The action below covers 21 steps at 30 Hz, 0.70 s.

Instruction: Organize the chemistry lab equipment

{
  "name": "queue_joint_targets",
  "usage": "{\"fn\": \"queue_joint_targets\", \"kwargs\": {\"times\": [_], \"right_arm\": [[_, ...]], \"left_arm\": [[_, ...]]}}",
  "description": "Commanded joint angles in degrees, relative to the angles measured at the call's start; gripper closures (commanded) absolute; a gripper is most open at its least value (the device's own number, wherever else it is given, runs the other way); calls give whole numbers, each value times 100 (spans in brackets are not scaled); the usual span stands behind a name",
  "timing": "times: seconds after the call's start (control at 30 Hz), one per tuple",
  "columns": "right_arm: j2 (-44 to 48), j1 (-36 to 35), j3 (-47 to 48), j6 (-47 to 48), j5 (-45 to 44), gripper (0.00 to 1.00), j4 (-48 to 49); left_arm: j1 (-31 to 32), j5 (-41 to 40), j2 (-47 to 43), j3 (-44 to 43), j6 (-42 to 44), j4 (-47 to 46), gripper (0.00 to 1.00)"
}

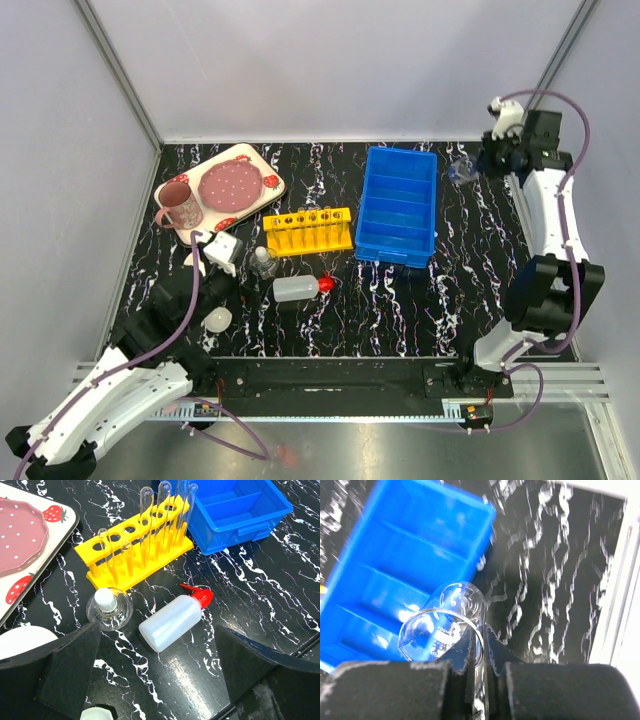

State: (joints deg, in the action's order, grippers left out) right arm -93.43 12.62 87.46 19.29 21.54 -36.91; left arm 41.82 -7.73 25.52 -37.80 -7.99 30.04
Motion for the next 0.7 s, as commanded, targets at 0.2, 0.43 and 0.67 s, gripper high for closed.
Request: {"fn": "queue_joint_targets", "kwargs": {"times": [0.2, 0.43, 0.67], "right_arm": [[-2290, -1226, 2616, -821, -131, 96, 175], [-3559, -1490, 3953, -848, -598, 95, -98], [-3990, -1578, 4112, -716, -1099, 93, 34]], "left_arm": [[-25, -45, 67, 89, 87, -359, 1], [-25, -106, 208, 97, 149, -411, 1], [-25, 69, 340, 106, 184, -455, 1]]}}
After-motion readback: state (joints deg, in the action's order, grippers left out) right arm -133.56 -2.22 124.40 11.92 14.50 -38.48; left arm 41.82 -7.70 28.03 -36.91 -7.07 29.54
